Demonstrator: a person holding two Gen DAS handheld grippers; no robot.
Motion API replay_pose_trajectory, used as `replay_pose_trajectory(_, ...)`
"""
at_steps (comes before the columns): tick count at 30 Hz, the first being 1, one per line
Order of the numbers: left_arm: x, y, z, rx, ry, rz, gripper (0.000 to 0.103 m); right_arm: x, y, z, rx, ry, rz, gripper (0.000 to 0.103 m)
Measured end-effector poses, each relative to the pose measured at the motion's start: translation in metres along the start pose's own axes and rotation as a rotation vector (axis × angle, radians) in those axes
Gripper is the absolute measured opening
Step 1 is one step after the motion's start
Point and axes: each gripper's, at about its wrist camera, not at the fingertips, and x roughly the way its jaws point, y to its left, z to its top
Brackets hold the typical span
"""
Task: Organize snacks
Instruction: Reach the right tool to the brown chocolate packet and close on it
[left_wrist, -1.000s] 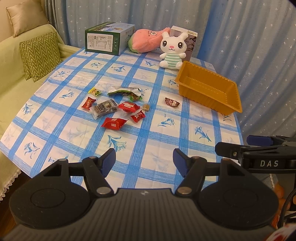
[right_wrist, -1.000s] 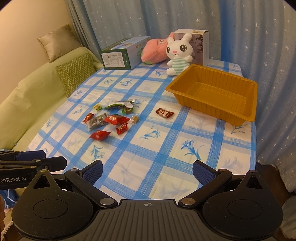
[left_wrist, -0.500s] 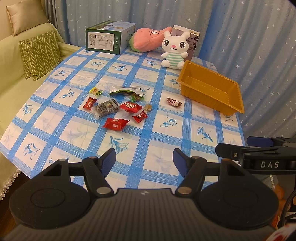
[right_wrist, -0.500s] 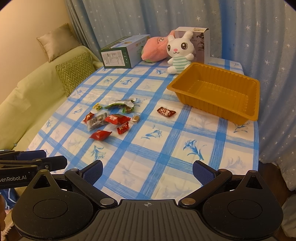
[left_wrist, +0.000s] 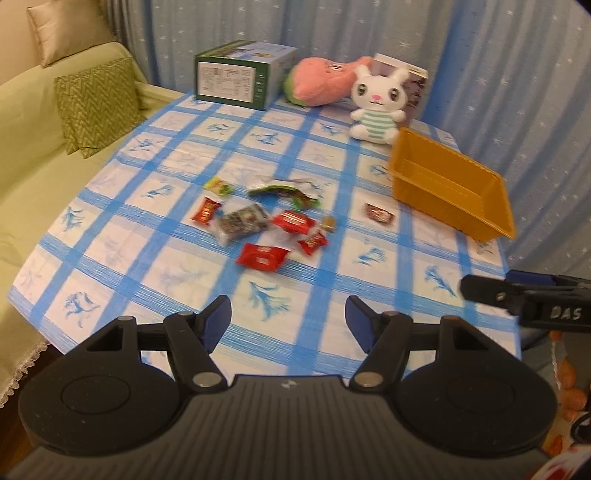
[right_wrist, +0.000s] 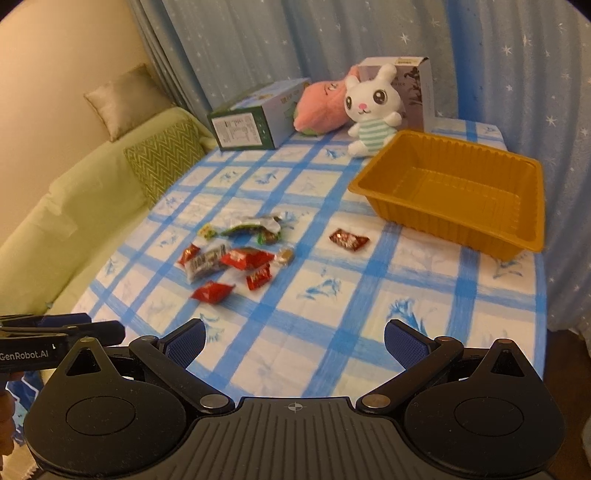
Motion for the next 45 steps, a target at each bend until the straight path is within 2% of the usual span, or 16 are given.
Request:
replay_pose_trajectory(6,0.013,0.026,0.012,-0.017,-0.027,0.062,0.067,0.022,-0.015,0.016,-0.072,-0.105,0.015,0.103)
replay_pose_trajectory(9,0.025,0.038,0.018,-0.004,-0.045,0.081,0.067,0.038,-0.023,0.023,-0.113,-0.122,0.036,0.092)
replay_pose_trajectory(11,0.035,0.045,0.021,-0.003,-0.039,0.087,0.067,0.051,-0.026,0.028,-0.133,-0.102,0.013,0.089)
replay_pose_trajectory(14,0.048,0.056,0.027,-0.007,-0.031,0.084,0.067,0.072,-0.033,0.034,-0.183,-0.094,0.027,0.085)
replay_pose_trajectory(16,0.058,0.063,0.030,-0.008,-0.028,0.083,0.067,0.085,-0.036,0.037,-0.215,-0.082,0.043,0.078)
replay_pose_trajectory(20,0.075,0.077,0.038,-0.006,-0.018,0.090,0.067,0.112,-0.037,0.044,-0.289,-0.062,0.023,0.071)
replay_pose_trajectory(22,0.083,0.083,0.041,-0.006,-0.012,0.096,0.067,0.126,-0.040,0.047,-0.322,-0.042,0.008,0.062)
replay_pose_trajectory(28,0.103,0.099,0.050,-0.016,0.010,0.095,0.067,0.168,-0.054,0.055,-0.380,0.001,-0.015,0.050)
replay_pose_trajectory(31,0.112,0.103,0.053,-0.015,0.021,0.092,0.067,0.187,-0.057,0.058,-0.412,0.024,-0.035,0.046)
replay_pose_trajectory(41,0.134,0.115,0.064,-0.005,0.050,0.071,0.067,0.220,-0.061,0.059,-0.431,0.061,-0.064,0.044)
replay_pose_trajectory(45,0.143,0.118,0.069,0.008,0.056,0.057,0.066,0.227,-0.061,0.060,-0.429,0.070,-0.068,0.036)
